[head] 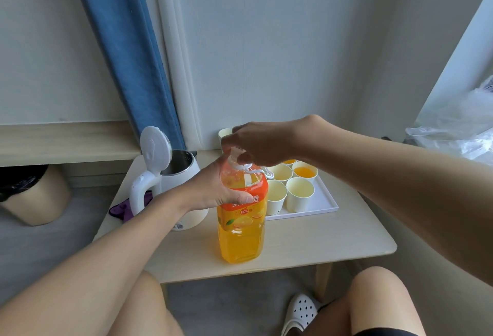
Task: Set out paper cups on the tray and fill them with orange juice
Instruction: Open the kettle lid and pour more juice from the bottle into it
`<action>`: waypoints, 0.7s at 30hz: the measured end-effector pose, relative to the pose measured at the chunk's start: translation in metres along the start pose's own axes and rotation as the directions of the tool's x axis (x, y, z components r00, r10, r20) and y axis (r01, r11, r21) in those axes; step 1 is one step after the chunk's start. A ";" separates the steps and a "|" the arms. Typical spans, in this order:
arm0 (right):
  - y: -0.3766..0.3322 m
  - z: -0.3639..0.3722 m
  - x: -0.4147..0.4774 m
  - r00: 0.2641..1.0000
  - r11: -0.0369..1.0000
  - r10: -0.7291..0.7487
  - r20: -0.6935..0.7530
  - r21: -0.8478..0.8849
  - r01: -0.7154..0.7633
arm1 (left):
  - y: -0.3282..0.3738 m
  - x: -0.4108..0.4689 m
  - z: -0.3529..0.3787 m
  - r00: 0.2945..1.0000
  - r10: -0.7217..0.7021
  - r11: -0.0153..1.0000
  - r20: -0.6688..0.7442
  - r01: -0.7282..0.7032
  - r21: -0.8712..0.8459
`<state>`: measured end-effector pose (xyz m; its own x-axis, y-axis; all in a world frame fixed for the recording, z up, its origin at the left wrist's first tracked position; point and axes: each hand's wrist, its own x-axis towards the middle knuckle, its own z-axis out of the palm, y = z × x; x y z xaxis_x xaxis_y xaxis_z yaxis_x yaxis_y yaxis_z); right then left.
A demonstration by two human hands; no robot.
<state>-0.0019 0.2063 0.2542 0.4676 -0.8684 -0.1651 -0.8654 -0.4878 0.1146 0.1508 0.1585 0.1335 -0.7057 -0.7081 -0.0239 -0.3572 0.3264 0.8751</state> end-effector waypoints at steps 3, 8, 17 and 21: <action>-0.001 -0.002 0.001 0.996 0.996 0.087 -0.029 0.008 -0.087 | -0.003 0.000 -0.001 0.999 -0.033 0.999 -0.013 0.032 -0.035; -0.005 -0.002 0.002 0.999 0.999 0.041 -0.021 0.003 -0.041 | -0.001 -0.001 0.000 1.000 -0.013 1.000 -0.002 0.013 -0.017; 0.000 0.001 0.002 0.996 0.998 -0.055 -0.064 -0.030 0.054 | -0.003 0.001 -0.001 1.000 -0.007 1.000 -0.002 0.007 0.000; -0.001 -0.003 -0.002 0.999 0.999 -0.043 -0.022 0.008 0.043 | -0.004 0.002 0.000 1.000 -0.022 1.000 0.002 0.022 0.004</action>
<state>-0.0018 0.2081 0.2576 0.5085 -0.8482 -0.1480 -0.8457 -0.5243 0.0992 0.1511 0.1556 0.1297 -0.6993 -0.7135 -0.0439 -0.3750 0.3139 0.8723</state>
